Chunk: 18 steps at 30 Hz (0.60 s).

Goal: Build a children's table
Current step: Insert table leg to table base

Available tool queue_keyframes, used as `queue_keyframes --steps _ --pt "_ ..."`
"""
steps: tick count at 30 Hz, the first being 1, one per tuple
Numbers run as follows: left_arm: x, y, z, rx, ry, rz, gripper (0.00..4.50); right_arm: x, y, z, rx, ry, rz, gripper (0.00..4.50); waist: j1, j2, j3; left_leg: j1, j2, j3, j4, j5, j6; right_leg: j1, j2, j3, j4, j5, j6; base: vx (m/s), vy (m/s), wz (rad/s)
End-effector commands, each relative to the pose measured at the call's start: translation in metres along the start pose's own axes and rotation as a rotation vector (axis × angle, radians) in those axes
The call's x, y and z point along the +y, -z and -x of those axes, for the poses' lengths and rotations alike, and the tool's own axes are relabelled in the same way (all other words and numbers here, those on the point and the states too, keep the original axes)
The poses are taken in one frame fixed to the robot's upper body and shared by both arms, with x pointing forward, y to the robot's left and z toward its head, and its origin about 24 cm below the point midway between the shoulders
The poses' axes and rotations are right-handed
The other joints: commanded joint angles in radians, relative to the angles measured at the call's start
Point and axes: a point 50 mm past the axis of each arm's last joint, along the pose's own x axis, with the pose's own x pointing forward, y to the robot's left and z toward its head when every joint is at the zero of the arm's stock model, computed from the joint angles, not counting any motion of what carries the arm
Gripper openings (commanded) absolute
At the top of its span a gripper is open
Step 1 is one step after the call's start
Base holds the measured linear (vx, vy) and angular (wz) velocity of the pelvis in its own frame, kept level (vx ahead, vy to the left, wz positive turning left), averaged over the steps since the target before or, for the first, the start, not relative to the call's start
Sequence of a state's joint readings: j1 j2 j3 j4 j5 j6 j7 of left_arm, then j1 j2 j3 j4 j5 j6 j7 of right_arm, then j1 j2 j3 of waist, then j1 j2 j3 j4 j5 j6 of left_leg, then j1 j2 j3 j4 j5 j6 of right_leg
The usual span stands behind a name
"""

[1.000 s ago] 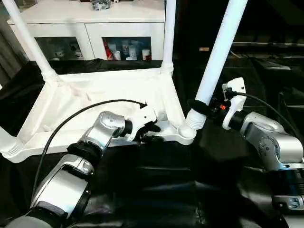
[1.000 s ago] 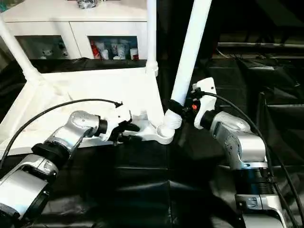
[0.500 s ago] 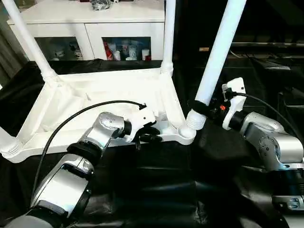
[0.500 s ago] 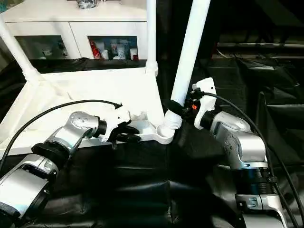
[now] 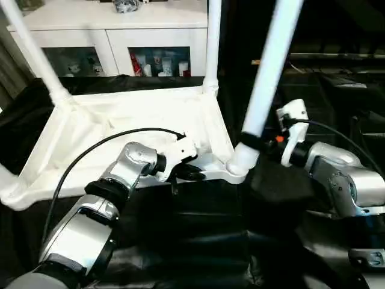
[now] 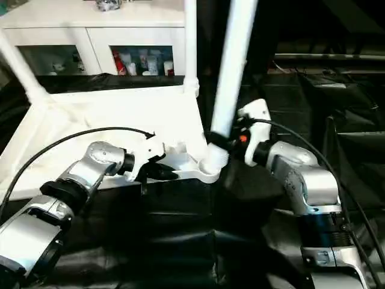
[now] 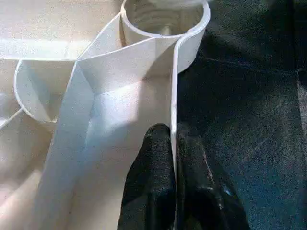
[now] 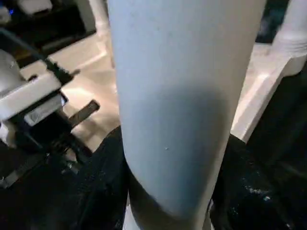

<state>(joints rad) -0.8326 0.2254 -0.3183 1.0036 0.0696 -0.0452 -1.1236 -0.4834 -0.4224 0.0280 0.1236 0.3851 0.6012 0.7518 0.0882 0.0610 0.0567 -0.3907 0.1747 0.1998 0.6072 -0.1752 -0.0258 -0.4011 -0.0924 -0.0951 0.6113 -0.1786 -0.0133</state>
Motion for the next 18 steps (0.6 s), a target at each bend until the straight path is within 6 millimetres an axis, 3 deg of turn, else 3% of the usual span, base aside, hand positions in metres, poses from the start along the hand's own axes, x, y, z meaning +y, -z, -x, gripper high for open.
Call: queue_keyframes --steps 1,5,18 --pt "0.001 -0.001 0.001 -0.031 -0.021 0.024 0.0 -0.001 -0.002 -0.003 0.012 0.0 0.018 1.86 0.004 -0.017 -0.081 0.019 0.054 -0.03 -0.061 -0.157 0.065 0.057 -0.074 0.052 -0.075 -0.167 -0.234 0.0 0.0 0.0" --pt "0.002 0.0 0.001 -0.031 -0.042 0.035 0.0 -0.004 0.005 -0.008 0.083 0.019 0.038 1.86 0.002 -0.02 -0.08 0.019 0.055 -0.031 -0.063 -0.166 0.053 0.056 -0.073 0.052 -0.077 -0.204 -0.222 0.0 0.0 0.0" --pt "0.002 0.002 0.005 -0.031 -0.046 0.029 0.0 -0.01 0.016 -0.022 0.032 0.021 -0.052 1.86 -0.001 -0.024 -0.078 0.02 0.056 -0.03 -0.064 -0.17 0.059 0.054 -0.076 0.053 -0.078 -0.214 -0.221 0.0 0.0 0.0"
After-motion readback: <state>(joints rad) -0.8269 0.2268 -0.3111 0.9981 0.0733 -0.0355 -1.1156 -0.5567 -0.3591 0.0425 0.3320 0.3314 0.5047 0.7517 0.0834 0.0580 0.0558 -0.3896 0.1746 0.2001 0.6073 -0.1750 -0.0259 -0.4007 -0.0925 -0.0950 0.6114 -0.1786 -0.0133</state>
